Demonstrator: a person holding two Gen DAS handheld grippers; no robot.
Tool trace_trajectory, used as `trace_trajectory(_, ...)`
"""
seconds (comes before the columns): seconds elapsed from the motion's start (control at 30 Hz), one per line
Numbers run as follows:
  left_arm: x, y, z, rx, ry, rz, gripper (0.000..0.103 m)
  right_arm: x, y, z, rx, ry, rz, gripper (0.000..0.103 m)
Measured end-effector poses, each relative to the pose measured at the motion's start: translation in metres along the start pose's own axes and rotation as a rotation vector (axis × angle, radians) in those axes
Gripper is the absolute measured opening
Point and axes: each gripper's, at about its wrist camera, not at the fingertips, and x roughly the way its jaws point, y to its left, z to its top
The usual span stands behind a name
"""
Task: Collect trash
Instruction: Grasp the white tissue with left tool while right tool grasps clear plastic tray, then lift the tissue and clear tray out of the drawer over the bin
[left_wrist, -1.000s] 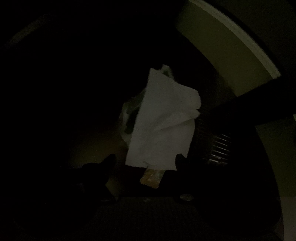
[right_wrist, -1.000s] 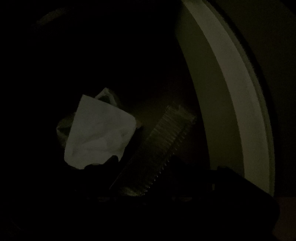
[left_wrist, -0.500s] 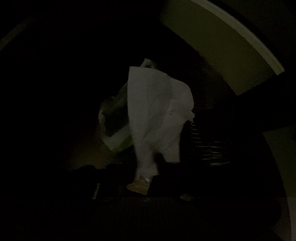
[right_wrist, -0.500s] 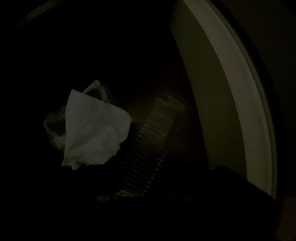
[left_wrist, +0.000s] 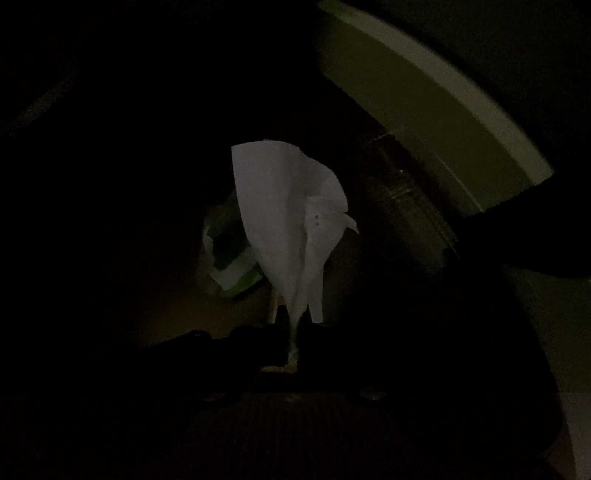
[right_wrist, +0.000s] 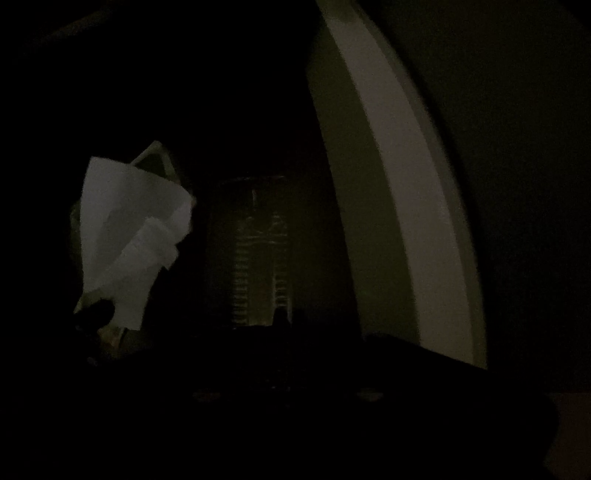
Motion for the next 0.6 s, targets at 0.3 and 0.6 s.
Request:
trace_trajectory(0.3, -0.115, 0.017, 0.003, -0.121, -0.028, 0.012, 0.003, -0.122, -0.005, -0.011, -0.069, -0.051, 0.049, 0.001)
trace_trajectory(0.6, -0.299, 0.047, 0.049, -0.189, -0.131, 0.039, 0.003, -0.313, 0.002, 0.022, -0.121, -0.186, 0.114, 0.001)
